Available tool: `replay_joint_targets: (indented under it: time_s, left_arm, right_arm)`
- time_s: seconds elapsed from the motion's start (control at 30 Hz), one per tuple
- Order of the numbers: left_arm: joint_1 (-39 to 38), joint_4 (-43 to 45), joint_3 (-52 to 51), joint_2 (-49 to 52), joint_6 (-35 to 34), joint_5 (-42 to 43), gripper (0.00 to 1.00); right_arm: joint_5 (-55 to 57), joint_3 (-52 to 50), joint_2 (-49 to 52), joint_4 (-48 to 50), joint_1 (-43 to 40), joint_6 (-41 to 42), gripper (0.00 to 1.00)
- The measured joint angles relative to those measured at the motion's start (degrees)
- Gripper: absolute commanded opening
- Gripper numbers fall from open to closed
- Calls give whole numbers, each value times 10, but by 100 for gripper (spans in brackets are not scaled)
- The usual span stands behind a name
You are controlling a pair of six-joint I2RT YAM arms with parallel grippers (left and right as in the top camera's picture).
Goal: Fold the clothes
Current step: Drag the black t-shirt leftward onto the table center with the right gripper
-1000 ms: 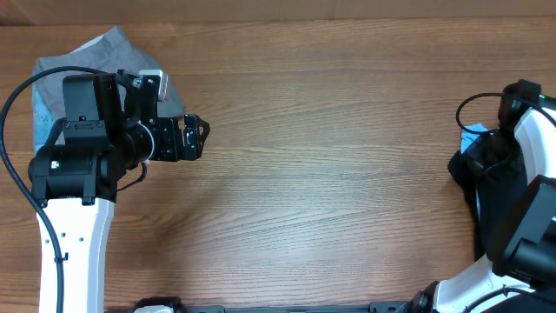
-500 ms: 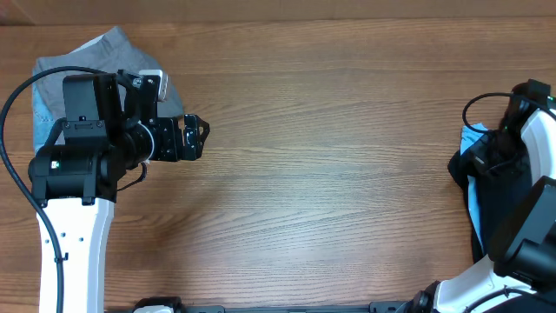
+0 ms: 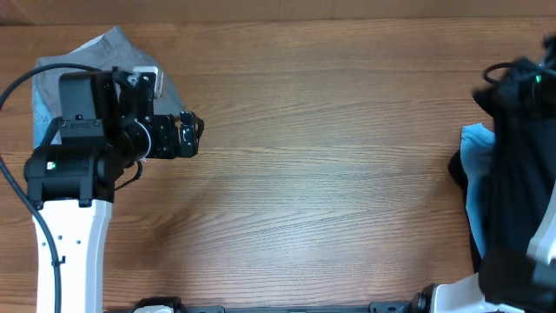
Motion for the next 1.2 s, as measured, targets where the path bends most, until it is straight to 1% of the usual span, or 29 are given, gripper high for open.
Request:
replay_joint_targets:
  time_s: [0.03, 0.07, 0.1, 0.13, 0.17, 0.2, 0.23, 0.27, 0.3, 0.37, 0.43, 0.47, 0.53, 0.63, 0.73, 0.83, 0.93, 1.03, 1.2]
  left_arm:
    - [0, -6, 17, 1, 0, -8, 100]
    - [0, -10, 44, 2, 0, -20, 100]
    - [0, -18, 60, 2, 0, -29, 100]
    - [0, -40, 92, 5, 0, -47, 100]
    - [0, -43, 116, 6, 0, -59, 100]
    - [0, -52, 140, 5, 0, -72, 100]
    - [0, -64, 165, 5, 0, -87, 100]
    - [1, -70, 182, 5, 0, -99, 100]
    - [1, -82, 205, 4, 0, -116, 100]
    - [1, -99, 230, 3, 0, -141, 100]
    - [1, -112, 251, 3, 0, -164, 100]
    - [1, -115, 256, 3, 0, -170, 100]
    - [1, -121, 263, 3, 1, -181, 100]
    - [1, -130, 264, 3, 1, -172, 100]
    - [1, -137, 265, 10, 9, -125, 100]
    - [-11, -156, 269, 38, 21, -67, 100]
    - [-52, -167, 272, 96, 34, -29, 100]
    - [-101, -158, 272, 176, 39, -9, 100]
    - [-155, -84, 271, 315, 44, 28, 100]
  right_arm:
    - [-19, 48, -8, 5, 58, 7, 4]
    - [-30, 68, -12, 11, 102, 12, 4]
    - [-39, 75, -14, 16, 132, 18, 4]
    - [-40, 77, -17, 27, 192, 30, 4]
    - [-46, 78, -17, 33, 239, 36, 7]
    - [-50, 78, -10, 38, 298, 49, 13]
    - [-48, 78, -3, 45, 343, 59, 22]
    - [-42, 78, 7, 47, 393, 69, 36]
    - [-34, 78, 24, 48, 452, 85, 39]
    - [-12, 78, 49, 39, 525, 104, 42]
    - [15, 76, 70, 30, 578, 121, 43]
    - [32, 75, 76, 26, 593, 130, 47]
    - [61, 75, 76, 19, 600, 144, 51]
    - [106, 76, 63, 8, 575, 165, 53]
    - [134, 76, 36, 7, 520, 174, 53]
    - [151, 78, -3, 5, 461, 179, 55]
    - [156, 80, -50, 2, 419, 182, 56]
    - [156, 84, -91, -1, 402, 183, 58]
    - [154, 89, -129, -10, 401, 184, 60]
